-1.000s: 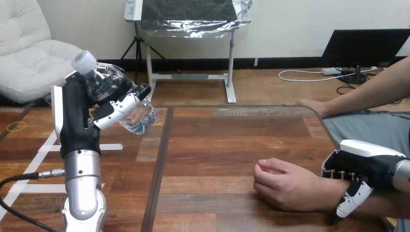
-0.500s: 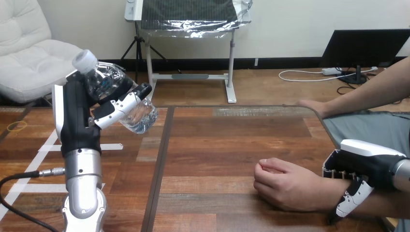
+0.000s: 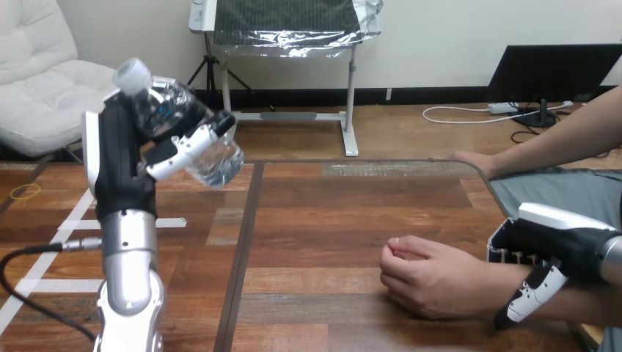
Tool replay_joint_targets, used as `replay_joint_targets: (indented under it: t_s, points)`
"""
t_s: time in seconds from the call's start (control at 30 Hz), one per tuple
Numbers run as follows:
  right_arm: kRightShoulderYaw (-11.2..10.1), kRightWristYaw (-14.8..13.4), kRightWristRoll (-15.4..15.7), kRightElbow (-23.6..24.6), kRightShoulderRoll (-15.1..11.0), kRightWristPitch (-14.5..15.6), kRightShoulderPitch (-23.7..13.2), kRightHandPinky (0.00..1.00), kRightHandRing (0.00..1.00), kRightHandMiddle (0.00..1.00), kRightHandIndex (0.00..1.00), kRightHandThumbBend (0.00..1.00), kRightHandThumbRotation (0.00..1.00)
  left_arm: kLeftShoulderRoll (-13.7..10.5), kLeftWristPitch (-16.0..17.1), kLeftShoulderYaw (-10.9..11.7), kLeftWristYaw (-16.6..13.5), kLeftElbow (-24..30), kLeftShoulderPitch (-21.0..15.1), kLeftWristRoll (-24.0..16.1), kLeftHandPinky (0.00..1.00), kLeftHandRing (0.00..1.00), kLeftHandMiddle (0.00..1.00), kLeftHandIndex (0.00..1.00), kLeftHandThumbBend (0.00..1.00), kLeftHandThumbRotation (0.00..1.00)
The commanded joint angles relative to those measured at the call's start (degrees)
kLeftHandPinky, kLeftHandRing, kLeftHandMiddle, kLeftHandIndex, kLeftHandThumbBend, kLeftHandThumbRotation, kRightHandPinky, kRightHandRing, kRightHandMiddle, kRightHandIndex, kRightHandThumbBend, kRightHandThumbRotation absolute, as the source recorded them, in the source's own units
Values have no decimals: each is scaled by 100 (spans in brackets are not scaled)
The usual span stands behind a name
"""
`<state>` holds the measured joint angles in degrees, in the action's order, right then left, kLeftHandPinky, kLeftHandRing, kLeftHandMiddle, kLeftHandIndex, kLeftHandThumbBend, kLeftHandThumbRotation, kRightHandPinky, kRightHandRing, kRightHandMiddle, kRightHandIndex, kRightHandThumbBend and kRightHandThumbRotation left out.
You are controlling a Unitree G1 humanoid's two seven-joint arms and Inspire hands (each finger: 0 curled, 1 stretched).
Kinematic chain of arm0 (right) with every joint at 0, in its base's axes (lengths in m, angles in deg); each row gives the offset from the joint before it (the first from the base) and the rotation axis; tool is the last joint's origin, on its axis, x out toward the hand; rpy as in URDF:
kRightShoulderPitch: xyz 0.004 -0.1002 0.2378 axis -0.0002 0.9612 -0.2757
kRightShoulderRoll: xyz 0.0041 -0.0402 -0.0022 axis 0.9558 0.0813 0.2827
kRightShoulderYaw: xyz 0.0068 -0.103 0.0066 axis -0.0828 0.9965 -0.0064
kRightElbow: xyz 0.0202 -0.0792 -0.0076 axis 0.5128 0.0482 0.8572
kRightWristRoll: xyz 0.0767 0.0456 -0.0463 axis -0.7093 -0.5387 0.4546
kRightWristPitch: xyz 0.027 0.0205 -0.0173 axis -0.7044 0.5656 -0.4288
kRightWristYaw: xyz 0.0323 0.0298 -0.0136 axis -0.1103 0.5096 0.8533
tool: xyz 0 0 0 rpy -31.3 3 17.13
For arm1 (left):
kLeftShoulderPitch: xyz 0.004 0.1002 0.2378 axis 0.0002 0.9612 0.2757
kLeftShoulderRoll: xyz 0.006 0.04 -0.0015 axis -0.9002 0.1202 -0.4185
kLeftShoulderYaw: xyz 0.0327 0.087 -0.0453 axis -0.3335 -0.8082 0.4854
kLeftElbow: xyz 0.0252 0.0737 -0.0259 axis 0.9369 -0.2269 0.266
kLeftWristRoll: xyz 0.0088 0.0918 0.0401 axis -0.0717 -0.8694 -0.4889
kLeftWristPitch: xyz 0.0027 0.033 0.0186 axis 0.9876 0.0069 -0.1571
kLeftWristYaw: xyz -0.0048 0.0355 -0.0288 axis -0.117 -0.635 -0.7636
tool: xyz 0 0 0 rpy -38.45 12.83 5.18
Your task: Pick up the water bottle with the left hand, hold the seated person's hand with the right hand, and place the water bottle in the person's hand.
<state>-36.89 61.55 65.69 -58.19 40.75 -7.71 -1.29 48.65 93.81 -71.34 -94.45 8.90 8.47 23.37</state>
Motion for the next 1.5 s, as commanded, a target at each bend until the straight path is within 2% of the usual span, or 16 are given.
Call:
replay_joint_targets:
  t_s: [0.0,0.33,0.47,0.67,1.07,1.47]
  points:
    - [-140,33,-218,64,103,-61,-219,20,26,33,37,85,0,-24,-9,-19,89,-36,-656,107,27,32,38,41,62,0]
    - [-312,105,-352,226,58,-45,-348,20,25,32,37,87,0,15,7,-36,233,-341,-915,157,27,31,37,41,62,0]
    - [-331,81,-353,235,29,-114,-413,19,24,32,37,87,0,34,18,-47,308,-463,-1011,202,26,31,37,41,62,0]
    - [-369,78,-337,321,16,-46,-496,20,25,32,37,86,0,94,8,-74,361,-641,-1168,243,26,31,38,41,62,0]
    - [-312,98,-348,324,37,-13,-694,20,25,32,37,85,0,191,49,-113,449,-1038,-1444,273,27,33,38,41,62,0]
    - [-221,146,-415,119,159,-186,-925,19,25,32,36,85,2,291,111,-159,471,-1514,-1732,236,28,33,38,41,64,0]
